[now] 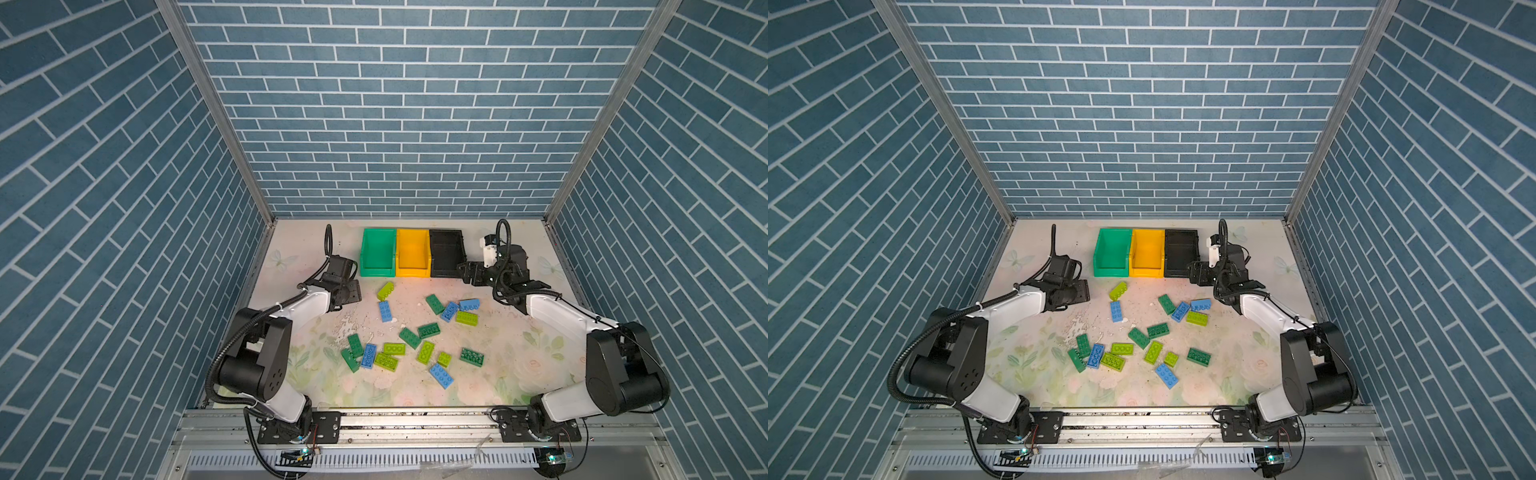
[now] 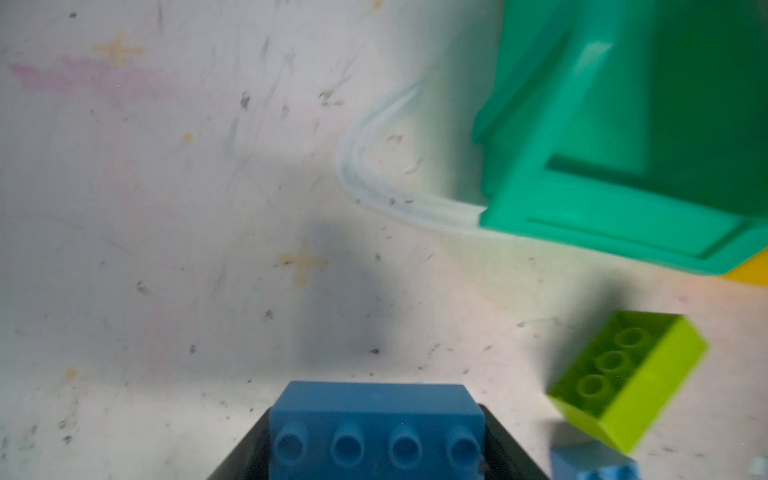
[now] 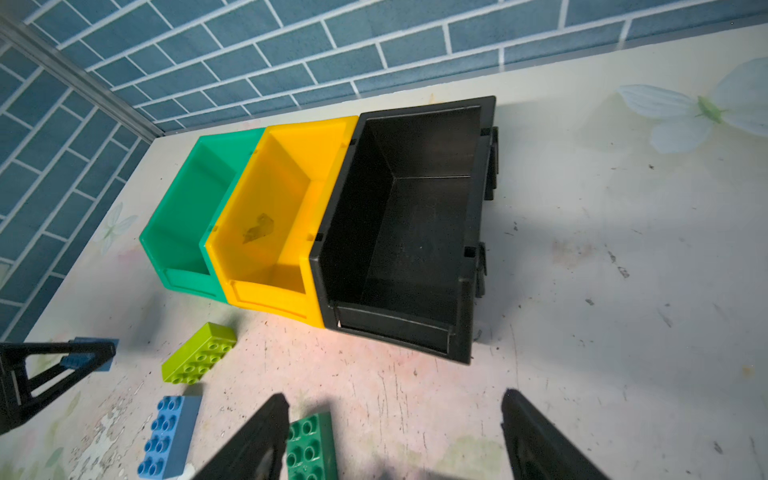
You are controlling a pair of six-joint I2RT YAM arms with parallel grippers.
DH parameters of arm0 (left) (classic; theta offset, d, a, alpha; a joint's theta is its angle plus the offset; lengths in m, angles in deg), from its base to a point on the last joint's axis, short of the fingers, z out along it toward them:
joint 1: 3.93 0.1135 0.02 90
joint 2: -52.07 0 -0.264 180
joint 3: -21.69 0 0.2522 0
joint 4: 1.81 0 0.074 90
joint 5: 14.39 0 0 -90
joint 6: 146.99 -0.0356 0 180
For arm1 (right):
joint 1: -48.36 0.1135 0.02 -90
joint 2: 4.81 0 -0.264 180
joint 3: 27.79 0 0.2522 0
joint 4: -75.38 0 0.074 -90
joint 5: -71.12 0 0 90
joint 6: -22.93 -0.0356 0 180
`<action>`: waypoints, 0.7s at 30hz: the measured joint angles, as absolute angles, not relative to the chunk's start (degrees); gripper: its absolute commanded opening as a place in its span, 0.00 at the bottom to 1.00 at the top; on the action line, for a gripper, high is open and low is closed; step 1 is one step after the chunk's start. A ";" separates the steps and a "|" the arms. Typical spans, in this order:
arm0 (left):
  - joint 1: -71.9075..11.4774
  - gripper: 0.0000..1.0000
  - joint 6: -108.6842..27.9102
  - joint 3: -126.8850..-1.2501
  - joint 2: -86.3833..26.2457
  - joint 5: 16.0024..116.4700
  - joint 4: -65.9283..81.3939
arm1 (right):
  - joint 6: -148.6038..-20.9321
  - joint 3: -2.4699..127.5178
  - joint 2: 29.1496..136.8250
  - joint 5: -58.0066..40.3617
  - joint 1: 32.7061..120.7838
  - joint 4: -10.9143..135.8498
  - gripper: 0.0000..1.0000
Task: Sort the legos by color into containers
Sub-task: 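Grasp a blue brick with left gripper while right gripper hovers, then drop blue brick in green bin with left while right grasps blue brick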
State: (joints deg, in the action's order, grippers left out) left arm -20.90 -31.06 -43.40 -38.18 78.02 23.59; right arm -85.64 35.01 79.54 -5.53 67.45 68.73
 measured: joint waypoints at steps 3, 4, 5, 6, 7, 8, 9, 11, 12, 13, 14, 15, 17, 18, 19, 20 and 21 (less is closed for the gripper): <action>-21.12 0.50 -30.73 -45.78 -38.03 75.16 21.45 | -85.66 34.99 79.54 -5.36 68.46 68.27 0.80; -21.25 0.50 -30.64 -46.48 -38.03 74.24 20.58 | -85.66 34.99 79.54 -5.27 68.74 68.03 0.79; -21.40 0.51 -30.60 -47.14 -38.03 73.65 19.88 | -85.68 34.99 79.54 -5.23 68.98 67.79 0.79; -21.60 0.50 -30.54 -47.99 -38.16 72.84 19.07 | -85.70 34.96 79.54 -5.23 69.29 67.49 0.79; -21.82 0.50 -30.43 -48.91 -38.42 72.23 18.24 | -85.72 34.79 79.54 -5.23 69.60 67.27 0.79; -21.97 0.51 -30.40 -49.76 -38.80 71.55 17.32 | -85.72 34.50 79.54 -5.20 69.92 67.09 0.79; -22.08 0.51 -30.36 -50.79 -39.45 70.94 16.55 | -85.75 33.98 79.54 -5.23 70.34 67.07 0.79; -22.21 0.51 -30.12 -52.82 -40.98 69.67 14.96 | -86.09 32.60 79.52 -5.36 71.21 66.31 0.78; -22.23 0.51 -29.92 -53.95 -42.01 68.95 14.19 | -86.44 31.82 79.52 -5.49 71.58 65.87 0.78; -22.23 0.51 -29.75 -54.92 -43.04 68.41 13.47 | -86.82 31.09 79.50 -5.60 71.85 65.34 0.78; -22.23 0.51 -29.62 -55.81 -44.02 67.95 12.84 | -87.17 30.44 79.43 -5.68 72.04 64.89 0.78; -22.23 0.51 -29.49 -56.77 -45.13 67.62 12.40 | -87.73 29.67 79.28 -6.03 72.22 64.43 0.78; -22.23 0.51 -29.31 -58.63 -47.17 67.16 11.90 | -88.83 28.32 78.58 -7.21 72.37 63.16 0.79; -22.23 0.51 -29.20 -59.55 -48.22 66.92 11.64 | -89.64 27.71 78.06 -8.18 72.37 62.59 0.81; -22.23 0.51 -29.11 -60.47 -49.31 66.77 11.42 | -90.29 27.25 77.58 -9.03 72.37 62.09 0.82; -22.23 0.51 -29.09 -61.23 -50.25 66.70 11.18 | -90.88 26.96 77.12 -9.73 72.37 61.61 0.83; -22.23 0.51 -29.07 -62.02 -51.12 66.59 11.11 | -91.30 26.77 76.66 -10.49 72.37 61.24 0.83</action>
State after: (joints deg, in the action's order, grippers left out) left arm -22.23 -29.07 -62.02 -51.12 66.59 11.11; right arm -91.30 26.77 76.66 -10.49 72.37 61.24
